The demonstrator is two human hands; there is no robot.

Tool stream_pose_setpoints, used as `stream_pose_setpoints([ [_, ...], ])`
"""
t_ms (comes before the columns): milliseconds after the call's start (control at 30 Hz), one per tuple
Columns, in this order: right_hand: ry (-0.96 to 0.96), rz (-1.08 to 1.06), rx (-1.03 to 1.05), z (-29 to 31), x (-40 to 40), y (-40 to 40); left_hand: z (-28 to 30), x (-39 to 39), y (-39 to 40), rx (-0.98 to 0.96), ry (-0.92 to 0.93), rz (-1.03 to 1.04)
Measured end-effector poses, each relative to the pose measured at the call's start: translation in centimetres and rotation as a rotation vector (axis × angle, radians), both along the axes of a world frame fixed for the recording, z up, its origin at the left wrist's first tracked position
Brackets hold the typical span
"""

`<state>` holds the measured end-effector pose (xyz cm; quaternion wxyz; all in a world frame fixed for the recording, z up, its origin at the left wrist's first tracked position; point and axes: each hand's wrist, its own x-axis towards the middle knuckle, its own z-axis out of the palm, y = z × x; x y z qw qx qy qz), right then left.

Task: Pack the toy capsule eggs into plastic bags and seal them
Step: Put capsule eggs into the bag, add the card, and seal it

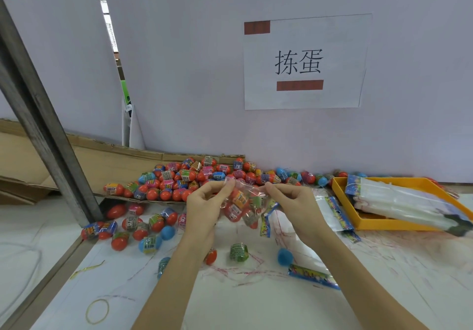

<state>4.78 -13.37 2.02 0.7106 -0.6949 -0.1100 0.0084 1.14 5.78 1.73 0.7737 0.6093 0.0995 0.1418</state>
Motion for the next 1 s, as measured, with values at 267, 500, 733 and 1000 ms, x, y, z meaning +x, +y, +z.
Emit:
stream_pose_setpoints([
  [267, 0.029, 0.026, -0.006, -0.2, 0.1, 0.1, 0.0, 0.1, 0.4, -0.058, 0.052, 0.016],
  [500, -0.065, 0.013, -0.091, -0.8, 0.2, 0.3, -0.4, 0.1, 0.2, 0.068, 0.004, -0.016],
  [733, -0.005, -0.028, -0.031, -0.6, 0.4, 0.2, -0.7, 0.3, 0.5, 0.213, -0.126, 0.149],
  [1000, 0.004, -0.049, -0.012, -0.7, 0.6, 0.4, -1.0, 0.4, 0.0, 0.361, -0.235, 0.18],
])
